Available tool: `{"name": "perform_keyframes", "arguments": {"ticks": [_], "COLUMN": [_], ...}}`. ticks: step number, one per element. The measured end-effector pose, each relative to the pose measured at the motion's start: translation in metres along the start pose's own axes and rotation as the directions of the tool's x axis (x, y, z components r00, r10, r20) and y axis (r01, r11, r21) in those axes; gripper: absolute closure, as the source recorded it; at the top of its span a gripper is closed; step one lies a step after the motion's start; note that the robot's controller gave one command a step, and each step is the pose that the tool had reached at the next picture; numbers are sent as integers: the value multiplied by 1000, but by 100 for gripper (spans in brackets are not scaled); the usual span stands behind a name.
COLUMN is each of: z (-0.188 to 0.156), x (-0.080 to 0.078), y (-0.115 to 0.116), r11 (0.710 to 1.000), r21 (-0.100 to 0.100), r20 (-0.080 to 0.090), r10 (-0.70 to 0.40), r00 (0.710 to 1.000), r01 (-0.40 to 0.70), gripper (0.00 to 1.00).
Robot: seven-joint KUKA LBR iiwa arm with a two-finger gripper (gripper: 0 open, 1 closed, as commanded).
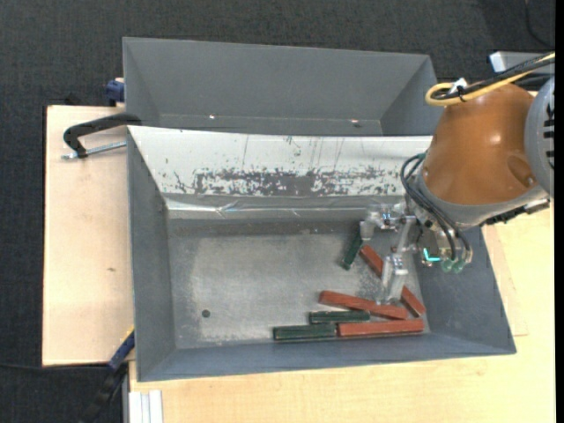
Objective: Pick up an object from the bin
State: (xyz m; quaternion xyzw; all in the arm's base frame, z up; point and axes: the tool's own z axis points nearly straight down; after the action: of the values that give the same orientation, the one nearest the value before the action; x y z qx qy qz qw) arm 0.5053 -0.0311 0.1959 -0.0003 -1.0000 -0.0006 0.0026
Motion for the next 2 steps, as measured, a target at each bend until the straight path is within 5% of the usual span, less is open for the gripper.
{"name": "perform_keyframes", "arguments": {"ticks": [1,2], "z": [-4,34], "x": [-2,3], "y": [0,0], "r11": [1000,998], "r21": [1,0], "r20": [8,14], "r10": [-1,55], "r00": [1000,998], "r01": [1,-55], "gripper": [0,0]}}
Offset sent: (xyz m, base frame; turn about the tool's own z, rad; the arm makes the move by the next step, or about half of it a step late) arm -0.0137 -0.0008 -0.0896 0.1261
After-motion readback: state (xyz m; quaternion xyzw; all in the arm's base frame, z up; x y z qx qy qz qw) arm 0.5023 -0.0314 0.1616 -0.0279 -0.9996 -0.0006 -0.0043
